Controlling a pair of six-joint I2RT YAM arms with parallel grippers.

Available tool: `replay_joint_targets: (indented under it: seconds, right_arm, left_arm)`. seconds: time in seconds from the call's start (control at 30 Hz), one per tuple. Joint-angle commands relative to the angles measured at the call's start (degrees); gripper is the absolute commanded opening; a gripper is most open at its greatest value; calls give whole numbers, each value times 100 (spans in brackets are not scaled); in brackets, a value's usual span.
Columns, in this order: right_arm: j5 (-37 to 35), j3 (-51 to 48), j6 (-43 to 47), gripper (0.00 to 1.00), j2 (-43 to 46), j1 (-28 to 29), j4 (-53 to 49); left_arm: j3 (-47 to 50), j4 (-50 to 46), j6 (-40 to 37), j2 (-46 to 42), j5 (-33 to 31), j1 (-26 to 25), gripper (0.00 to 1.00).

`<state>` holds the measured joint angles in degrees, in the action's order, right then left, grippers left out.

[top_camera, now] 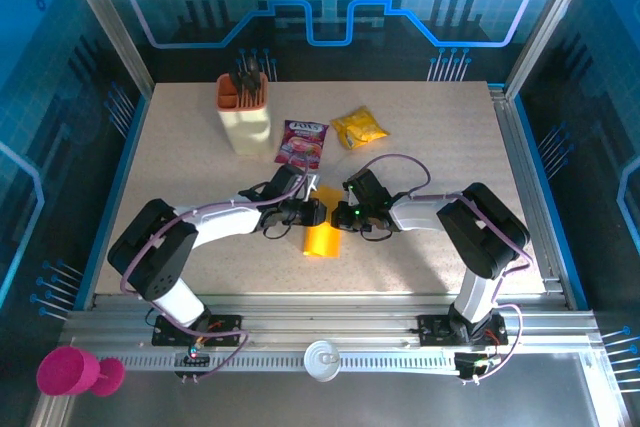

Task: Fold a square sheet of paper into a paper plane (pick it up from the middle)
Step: First fold in half a square sheet of paper at the center of the table.

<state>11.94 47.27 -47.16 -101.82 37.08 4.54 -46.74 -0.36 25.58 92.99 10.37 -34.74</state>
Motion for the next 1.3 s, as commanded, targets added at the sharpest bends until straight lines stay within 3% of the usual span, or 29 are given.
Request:
replay_joint_targets:
  seconds: [0.0,0.53,0.8,1.03,1.27]
  right_arm:
    - [-350,-166,-39,7,-321,27,-451]
    - [-315,-148,-28,0,-431,19,-401]
    - [-322,-172,31,0,-403,-7,-437]
    - [-313,-195,48,0,-406,-23,-436]
    - [-295,-208,84,0,-398,-36,-438]
  left_arm:
    - [197,214,63,131,-20,72,19]
    - [693,690,346,352,-147,113,14]
    - [157,365,334,-292,39,304,22]
    - [-89,441,223,102,230,537,12]
    - [73,788,293,595,210,600,11]
